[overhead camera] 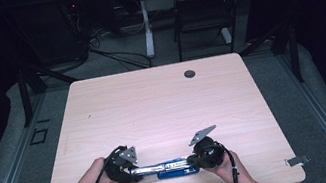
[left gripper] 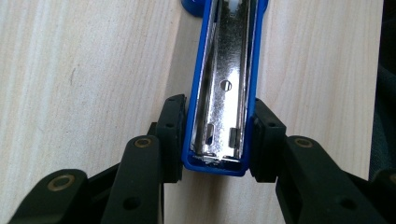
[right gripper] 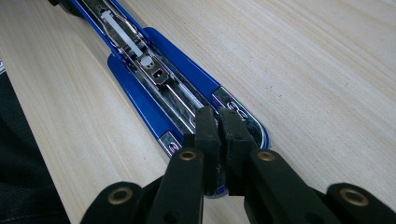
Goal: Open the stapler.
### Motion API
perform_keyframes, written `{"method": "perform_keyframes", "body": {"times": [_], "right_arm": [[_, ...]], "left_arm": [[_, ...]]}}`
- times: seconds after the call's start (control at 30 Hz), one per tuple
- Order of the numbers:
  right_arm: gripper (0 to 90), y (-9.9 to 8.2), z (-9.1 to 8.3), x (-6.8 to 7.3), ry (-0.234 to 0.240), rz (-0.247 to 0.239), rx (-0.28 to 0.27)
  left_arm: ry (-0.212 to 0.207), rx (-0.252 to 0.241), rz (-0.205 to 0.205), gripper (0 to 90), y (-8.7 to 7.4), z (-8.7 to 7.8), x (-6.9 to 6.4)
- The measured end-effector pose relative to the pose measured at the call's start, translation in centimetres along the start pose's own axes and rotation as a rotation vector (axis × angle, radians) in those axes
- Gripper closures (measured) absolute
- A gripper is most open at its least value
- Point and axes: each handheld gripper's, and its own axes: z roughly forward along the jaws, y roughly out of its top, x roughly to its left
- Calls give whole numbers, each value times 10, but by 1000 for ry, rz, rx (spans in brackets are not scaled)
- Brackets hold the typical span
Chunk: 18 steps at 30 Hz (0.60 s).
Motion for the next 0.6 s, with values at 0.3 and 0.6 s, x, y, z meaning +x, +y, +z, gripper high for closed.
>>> {"method": "perform_keyframes", "body": {"times": [0.3, 0.6], "right_arm": [[856, 3, -6, 8, -40, -26, -22], [803, 5, -19, 6, -54, -6, -68]], "left_arm": [[5, 1, 6, 638, -1, 0, 0], [4, 15, 36, 640, 0, -1, 0]]}}
